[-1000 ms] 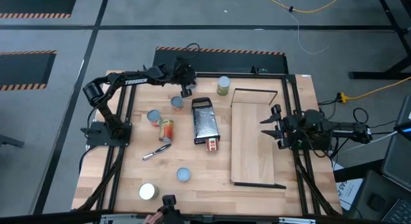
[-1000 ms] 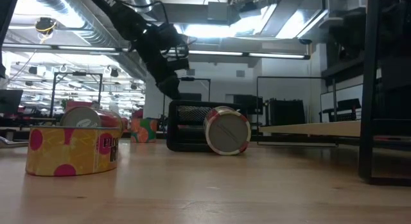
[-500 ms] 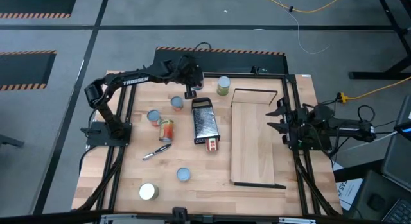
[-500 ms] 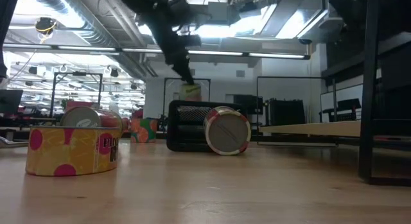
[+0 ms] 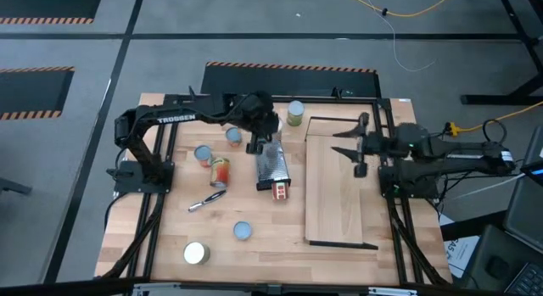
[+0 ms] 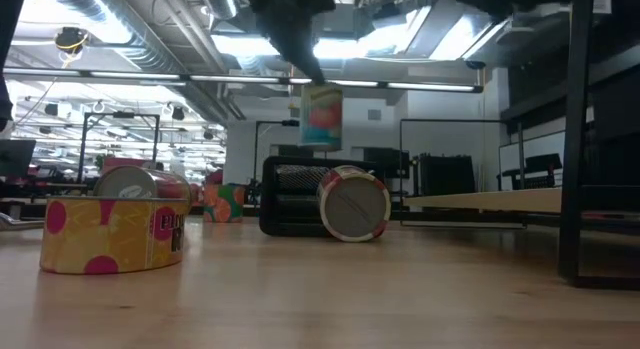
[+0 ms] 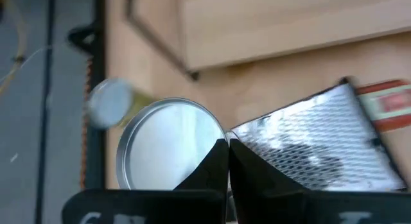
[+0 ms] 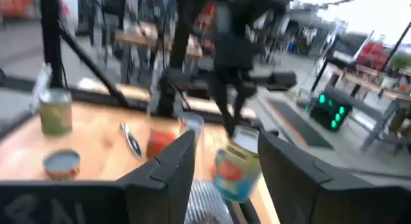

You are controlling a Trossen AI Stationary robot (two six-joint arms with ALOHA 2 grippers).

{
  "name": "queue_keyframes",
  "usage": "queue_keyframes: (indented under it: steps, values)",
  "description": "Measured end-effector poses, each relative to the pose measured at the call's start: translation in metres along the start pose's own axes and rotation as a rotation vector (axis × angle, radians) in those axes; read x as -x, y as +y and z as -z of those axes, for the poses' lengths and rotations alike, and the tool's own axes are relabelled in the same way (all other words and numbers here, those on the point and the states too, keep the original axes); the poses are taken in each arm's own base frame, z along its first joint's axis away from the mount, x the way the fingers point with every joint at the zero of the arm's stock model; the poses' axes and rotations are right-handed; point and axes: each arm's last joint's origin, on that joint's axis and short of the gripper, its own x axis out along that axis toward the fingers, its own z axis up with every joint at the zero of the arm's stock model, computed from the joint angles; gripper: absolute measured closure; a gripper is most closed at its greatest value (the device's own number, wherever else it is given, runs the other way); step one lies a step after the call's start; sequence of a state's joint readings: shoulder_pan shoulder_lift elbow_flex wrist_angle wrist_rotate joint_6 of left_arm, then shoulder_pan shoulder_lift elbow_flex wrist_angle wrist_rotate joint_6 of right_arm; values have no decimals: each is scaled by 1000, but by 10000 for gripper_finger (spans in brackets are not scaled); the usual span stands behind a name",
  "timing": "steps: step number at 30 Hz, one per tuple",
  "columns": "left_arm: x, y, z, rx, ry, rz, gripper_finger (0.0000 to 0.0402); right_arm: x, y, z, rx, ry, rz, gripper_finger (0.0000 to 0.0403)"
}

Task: Pick and place cans onto a shelf
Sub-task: Put the canned tomatoes on the shelf

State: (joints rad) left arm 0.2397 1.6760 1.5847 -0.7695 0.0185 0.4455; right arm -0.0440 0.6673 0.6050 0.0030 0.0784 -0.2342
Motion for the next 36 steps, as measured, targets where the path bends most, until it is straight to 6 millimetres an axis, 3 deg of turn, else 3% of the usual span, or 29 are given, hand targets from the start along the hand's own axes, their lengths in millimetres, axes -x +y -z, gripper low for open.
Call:
queue_keyframes:
  steps: [7, 19, 36]
  values:
    - [1, -31, -15, -52, -44, 75, 401, -51, -5, -18, 65, 148, -37, 228]
    - [3, -55, -24, -101, -62, 118, 401, -118, 5, -10, 95, 239, -287, 228]
    - [3, -57, -24, -104, -64, 122, 401, -147, 13, 16, 141, 328, -325, 228]
